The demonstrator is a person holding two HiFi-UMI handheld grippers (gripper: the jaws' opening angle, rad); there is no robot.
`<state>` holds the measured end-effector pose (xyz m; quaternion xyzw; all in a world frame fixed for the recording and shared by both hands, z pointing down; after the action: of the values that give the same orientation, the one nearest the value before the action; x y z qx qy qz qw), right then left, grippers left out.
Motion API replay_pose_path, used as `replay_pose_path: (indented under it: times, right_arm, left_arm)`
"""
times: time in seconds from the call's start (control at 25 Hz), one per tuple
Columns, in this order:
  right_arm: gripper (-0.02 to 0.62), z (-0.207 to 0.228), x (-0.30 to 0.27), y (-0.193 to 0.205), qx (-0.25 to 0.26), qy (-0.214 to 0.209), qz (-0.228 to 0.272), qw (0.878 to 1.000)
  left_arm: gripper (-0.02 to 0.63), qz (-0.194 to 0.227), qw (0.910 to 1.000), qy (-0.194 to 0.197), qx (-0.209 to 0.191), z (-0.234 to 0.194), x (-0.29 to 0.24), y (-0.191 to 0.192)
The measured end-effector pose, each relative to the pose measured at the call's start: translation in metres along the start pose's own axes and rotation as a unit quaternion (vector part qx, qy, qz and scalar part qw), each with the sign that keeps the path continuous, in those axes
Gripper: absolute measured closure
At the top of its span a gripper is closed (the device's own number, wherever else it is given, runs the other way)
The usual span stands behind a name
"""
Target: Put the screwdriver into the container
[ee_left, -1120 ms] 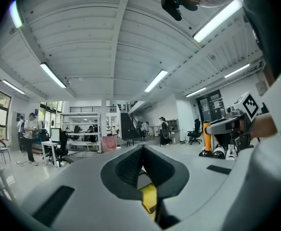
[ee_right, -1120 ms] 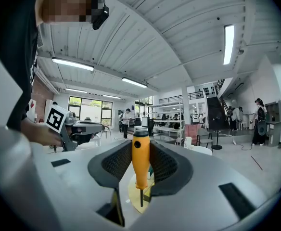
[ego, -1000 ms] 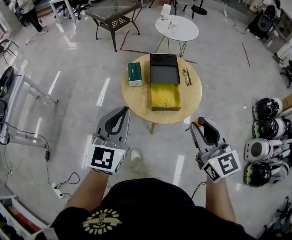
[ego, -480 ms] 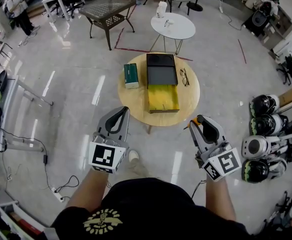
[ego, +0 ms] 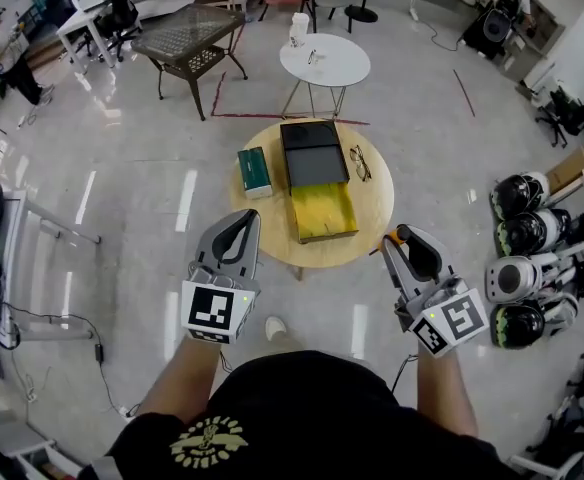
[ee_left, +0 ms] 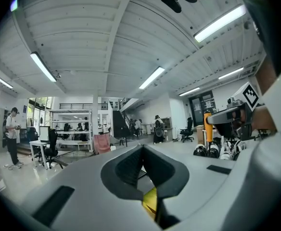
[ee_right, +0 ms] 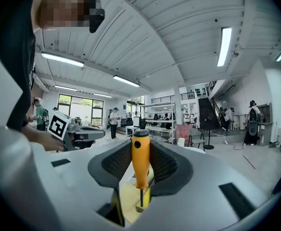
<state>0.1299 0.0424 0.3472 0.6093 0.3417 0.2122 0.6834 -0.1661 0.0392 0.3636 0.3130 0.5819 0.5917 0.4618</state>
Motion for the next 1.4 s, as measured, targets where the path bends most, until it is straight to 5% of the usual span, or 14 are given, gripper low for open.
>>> replay_pose_path:
  times: [0.36, 0.8, 1.4]
  right_arm:
    - [0.467, -0.024, -0.029, -0.017, -0.003, 0.02, 0.009, 1.0]
    - [0.468, -0.025, -0.017, -0.019, -0.006, 0.049, 0.002, 0.999]
    - [0.467, 0.006, -0.048, -0.018, -0.013, 0.01, -0.004, 1.0]
  left_arm:
    - [0.592, 0.015, 0.9996, 0.023, -0.01, -0.044, -0.008, 0.002]
    - [0.592, 0.026, 0.9976, 0.064, -0.001, -0.037, -0.02, 0.001]
    - [0.592, -0.003, 0.9981, 0.061, 0.004, -0.032, -0.046, 0.011]
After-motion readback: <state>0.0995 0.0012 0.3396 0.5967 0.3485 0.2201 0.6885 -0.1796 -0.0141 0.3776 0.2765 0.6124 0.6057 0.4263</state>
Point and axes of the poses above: the fingertips, and each gripper's own axes: x backward along the fingers, z to its right, y out of its underside, the point moved 8 cm from there along x, backward along the fingers, and after that the axes turned 4 degrees about -z, right-handed, at the moved point
